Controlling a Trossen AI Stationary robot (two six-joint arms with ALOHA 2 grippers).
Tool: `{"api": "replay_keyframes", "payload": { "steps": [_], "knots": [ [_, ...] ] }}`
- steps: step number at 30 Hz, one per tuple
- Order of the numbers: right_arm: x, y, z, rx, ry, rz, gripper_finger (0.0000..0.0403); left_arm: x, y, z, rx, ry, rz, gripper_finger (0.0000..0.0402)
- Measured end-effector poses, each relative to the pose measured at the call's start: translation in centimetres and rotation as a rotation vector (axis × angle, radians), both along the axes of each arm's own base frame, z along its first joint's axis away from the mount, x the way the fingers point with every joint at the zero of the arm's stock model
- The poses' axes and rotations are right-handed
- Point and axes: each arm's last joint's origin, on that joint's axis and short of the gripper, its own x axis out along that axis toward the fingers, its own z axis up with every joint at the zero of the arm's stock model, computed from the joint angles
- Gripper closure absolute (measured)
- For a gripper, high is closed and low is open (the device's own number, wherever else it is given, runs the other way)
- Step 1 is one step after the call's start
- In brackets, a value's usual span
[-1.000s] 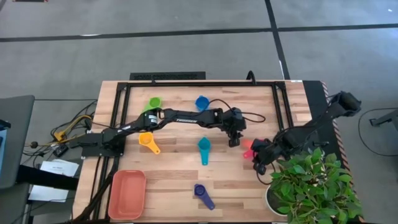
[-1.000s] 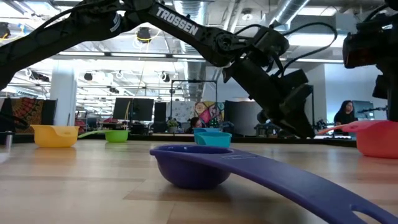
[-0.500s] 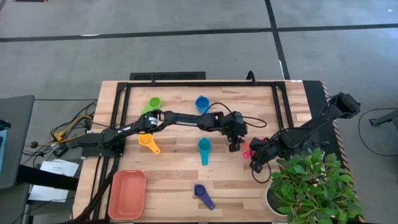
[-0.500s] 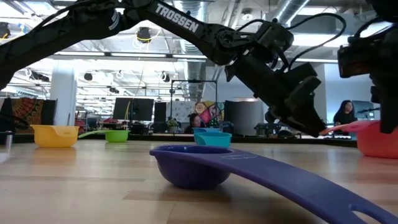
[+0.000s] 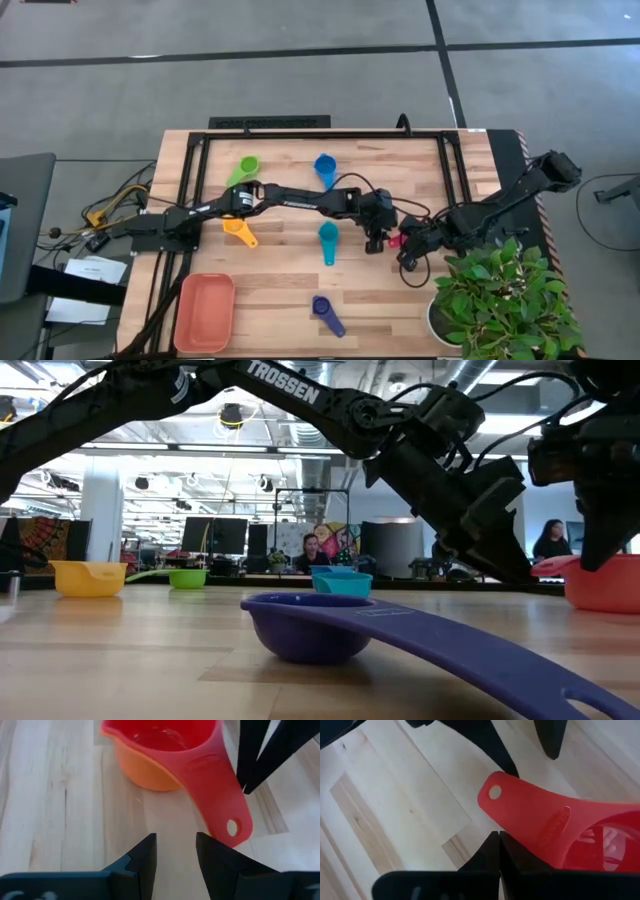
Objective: Nest measuring cups in basket
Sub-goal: Stack the pink measuring cup on top of the orange measuring cup, then stack the blue measuring cup on top of the pink measuring cup
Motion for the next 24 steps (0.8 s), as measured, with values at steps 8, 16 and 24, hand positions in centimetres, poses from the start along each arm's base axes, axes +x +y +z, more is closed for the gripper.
{"api": "replay_keyframes", "payload": {
  "steps": [8,16,24],
  "knots": [
    [0.5,0.4,0.3,0.034,-0.069,0.01,0.0362,-0.4,1.0,0.4,-0.036,0.076,0.053,0.0276],
    [1.8,0.1,1.1,0.027,-0.217,-0.008,0.0342,-1.7,4.2,4.6,-0.054,0.223,0.195,0.0276],
    [2.8,-2.0,2.6,0.004,-0.354,-0.06,0.0331,-4.6,8.8,7.8,-0.142,0.312,0.37,0.0276]
  ]
}}
